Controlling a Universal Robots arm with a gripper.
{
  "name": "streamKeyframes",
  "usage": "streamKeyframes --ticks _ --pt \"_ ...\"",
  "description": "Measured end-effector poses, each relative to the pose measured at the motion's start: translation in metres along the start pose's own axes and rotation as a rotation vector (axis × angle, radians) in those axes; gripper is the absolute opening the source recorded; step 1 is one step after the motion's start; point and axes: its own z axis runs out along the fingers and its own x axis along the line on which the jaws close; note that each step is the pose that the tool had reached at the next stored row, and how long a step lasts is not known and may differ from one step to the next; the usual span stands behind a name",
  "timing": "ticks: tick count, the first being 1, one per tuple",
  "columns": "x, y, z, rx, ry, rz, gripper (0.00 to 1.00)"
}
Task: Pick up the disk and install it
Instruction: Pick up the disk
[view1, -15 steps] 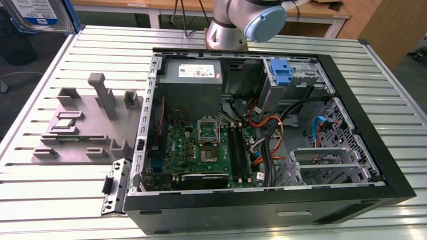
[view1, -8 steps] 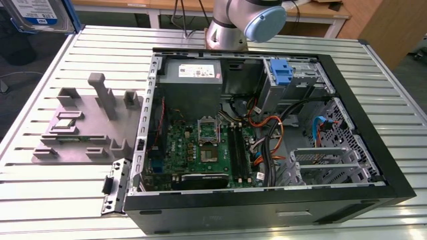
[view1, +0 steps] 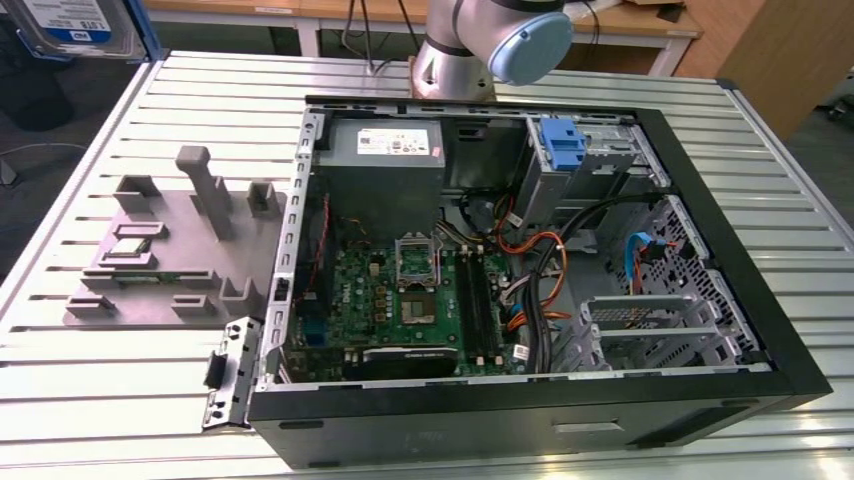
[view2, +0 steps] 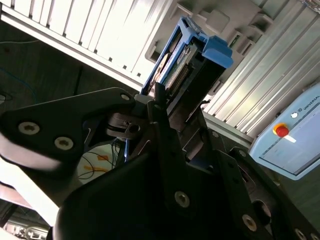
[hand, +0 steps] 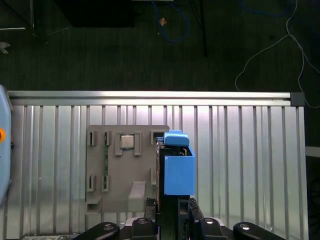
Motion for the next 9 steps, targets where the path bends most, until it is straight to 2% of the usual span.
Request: streamKeyframes --ticks 2,9 --pt "-0.0001 0.0001 -0.0021 -0.0001 0.0000 0.000 0.35" --pt "-0.0001 0.0001 -0.0025 0.0000 0.0000 0.000 0.35"
